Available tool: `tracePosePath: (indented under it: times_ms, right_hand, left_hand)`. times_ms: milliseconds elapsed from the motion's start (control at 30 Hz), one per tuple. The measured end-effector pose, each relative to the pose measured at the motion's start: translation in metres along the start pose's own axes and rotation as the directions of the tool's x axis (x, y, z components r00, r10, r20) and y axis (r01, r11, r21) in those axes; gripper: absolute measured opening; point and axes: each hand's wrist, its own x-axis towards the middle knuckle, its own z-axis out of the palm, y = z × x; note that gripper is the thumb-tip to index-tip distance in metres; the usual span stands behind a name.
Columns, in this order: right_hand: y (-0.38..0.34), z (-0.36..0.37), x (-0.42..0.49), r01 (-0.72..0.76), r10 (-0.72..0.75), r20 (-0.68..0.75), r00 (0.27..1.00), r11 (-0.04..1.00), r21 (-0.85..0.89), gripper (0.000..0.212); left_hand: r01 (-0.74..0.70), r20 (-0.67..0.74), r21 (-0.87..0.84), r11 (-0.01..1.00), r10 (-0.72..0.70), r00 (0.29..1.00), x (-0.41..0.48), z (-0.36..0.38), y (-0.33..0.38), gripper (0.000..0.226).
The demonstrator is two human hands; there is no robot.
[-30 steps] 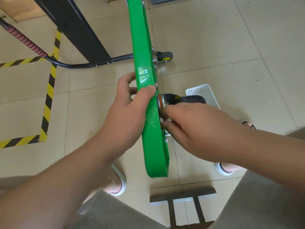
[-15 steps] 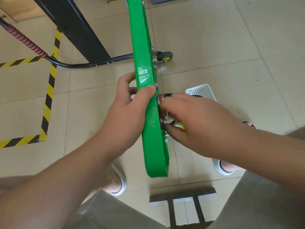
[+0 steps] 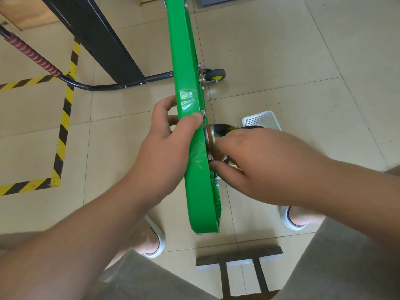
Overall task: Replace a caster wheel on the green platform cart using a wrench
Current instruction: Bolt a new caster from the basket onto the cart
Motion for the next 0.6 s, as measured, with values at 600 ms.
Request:
tracePosePath:
  times_ms: [600]
  right_hand:
    - [0.012, 0.015, 0.001, 0.08, -0.062, -0.15, 0.987, 0.99, 0.113, 0.012]
  left_hand:
    - [0.007, 0.012, -0.024, 1.0, -0.006, 1.0, 0.001, 0.0, -0.002, 0.044]
